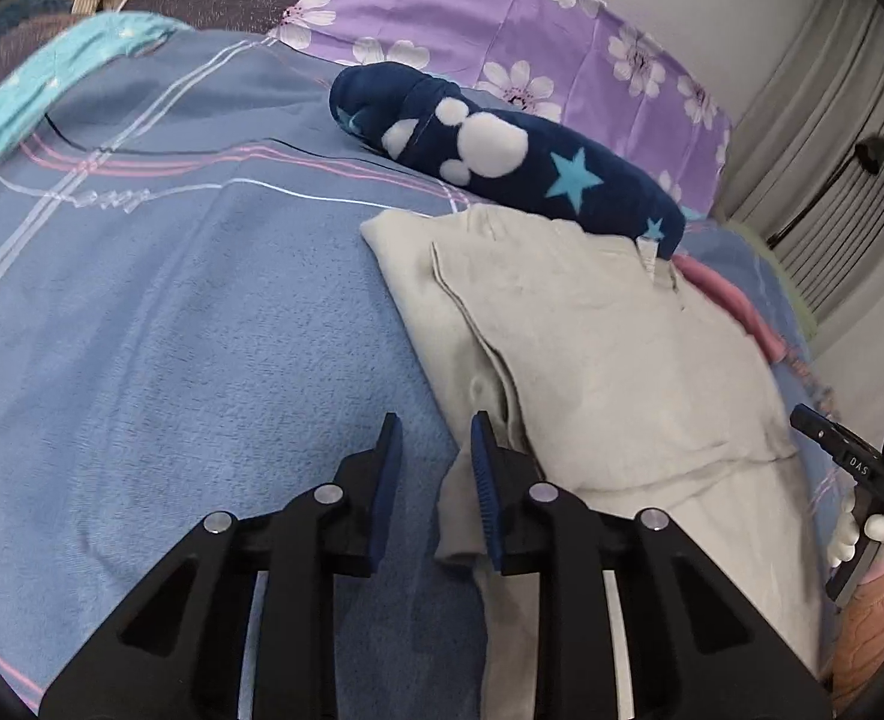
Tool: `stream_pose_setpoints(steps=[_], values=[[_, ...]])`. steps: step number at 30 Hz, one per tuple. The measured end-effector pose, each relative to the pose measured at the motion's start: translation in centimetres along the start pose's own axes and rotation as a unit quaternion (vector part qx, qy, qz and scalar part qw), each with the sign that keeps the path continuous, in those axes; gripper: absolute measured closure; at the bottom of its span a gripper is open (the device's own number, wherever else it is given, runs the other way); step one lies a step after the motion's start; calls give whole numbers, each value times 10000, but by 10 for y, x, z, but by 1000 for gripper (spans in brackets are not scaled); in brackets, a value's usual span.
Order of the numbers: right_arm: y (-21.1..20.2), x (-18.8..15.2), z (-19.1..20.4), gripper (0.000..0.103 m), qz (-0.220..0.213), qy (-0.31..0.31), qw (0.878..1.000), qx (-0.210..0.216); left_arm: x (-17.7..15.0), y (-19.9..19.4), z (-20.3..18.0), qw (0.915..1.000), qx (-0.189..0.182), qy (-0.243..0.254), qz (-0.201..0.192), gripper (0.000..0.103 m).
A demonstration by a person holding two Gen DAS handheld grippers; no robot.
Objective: Fold small clothes
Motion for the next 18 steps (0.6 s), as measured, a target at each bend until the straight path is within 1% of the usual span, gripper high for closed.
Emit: stream_pose_setpoints(steps=[2,3,4,5,8,9,11,13,15,16,18], values=[[-5,29,32,66,-59,-296,9994,154,-4,2,5,9988,-402,-250,-123,70],[-3,43,48,66,-60,-455,9987,211,-5,0,8,9971,-635,-377,-179,70],[1,63,76,65,-40,-718,9969,325,-4,-1,10,9953,-822,-475,-201,69],[4,71,94,64,-22,-870,9954,388,-5,-2,11,9931,-1016,-545,-218,69],[27,99,164,63,184,-1506,9869,541,-6,-3,9,9898,-1276,-589,-219,69],[42,107,194,63,336,-1743,9823,595,-7,-4,7,9887,-1371,-571,-220,69],[62,112,234,63,540,-2037,9754,645,-8,-4,4,9876,-1464,-539,-197,69],[88,113,276,63,774,-2378,9660,652,-10,-3,0,9882,-1460,-449,-142,69],[108,111,307,63,971,-2617,9581,647,-12,-3,-6,9889,-1450,-305,-81,69],[119,109,323,62,1069,-2768,9530,605,-13,-2,-8,9893,-1439,-236,-41,69],[143,103,345,56,1246,-3077,9424,398,-14,-2,-11,9905,-1365,-148,-15,69]])
Point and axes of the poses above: each gripper's, at about its wrist camera, not at the fingertips, and y roughly the way its jaws point, z to its left, x to its top, the point moved 6 cm from there along y, roughly the way its jaws point, and after that the axes turned 4 degrees about z, right-handed, at the moved point
